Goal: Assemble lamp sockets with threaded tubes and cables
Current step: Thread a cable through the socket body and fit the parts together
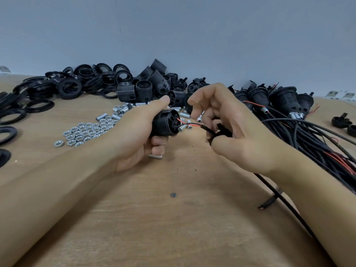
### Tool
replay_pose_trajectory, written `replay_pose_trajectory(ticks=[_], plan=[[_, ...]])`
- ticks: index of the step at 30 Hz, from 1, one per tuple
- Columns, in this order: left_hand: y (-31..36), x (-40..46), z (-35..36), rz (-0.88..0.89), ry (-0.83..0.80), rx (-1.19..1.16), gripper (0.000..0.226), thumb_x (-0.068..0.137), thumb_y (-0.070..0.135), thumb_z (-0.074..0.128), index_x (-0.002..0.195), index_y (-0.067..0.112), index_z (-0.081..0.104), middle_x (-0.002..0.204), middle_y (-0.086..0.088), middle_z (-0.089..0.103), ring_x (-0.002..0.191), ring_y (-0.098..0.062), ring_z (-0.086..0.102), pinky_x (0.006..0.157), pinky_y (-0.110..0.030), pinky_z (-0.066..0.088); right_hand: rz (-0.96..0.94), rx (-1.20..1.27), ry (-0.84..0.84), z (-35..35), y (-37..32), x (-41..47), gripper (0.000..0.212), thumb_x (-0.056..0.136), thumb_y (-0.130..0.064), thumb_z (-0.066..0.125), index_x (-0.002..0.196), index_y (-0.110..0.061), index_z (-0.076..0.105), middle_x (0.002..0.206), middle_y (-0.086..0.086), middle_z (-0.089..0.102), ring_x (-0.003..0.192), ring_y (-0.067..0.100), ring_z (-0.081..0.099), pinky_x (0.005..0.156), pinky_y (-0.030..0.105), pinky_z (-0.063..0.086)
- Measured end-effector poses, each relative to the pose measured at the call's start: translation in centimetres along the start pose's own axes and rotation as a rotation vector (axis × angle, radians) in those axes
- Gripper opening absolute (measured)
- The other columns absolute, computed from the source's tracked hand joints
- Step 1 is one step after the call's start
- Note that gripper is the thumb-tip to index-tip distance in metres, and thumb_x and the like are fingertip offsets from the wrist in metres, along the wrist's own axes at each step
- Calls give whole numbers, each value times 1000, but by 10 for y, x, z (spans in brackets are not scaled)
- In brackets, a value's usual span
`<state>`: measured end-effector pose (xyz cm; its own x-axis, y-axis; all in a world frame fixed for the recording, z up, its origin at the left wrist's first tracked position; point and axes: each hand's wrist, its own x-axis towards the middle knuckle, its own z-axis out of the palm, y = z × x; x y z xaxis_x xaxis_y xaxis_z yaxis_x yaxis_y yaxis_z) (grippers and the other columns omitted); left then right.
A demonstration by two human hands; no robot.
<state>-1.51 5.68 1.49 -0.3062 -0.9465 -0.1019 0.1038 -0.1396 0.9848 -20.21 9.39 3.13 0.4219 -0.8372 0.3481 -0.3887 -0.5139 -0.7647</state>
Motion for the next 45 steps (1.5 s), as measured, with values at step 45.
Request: replay_pose_trajectory(ticks=[45], plan=[[2,-7,2,363,11,45,18,85,32,44,80,15,46,57,1,41,41,-13,28,38,-14,23,-358,-449,378,17,3,6,37,79,-21,81,111,-7,70,104,3,70,96,13,63,86,25,49]])
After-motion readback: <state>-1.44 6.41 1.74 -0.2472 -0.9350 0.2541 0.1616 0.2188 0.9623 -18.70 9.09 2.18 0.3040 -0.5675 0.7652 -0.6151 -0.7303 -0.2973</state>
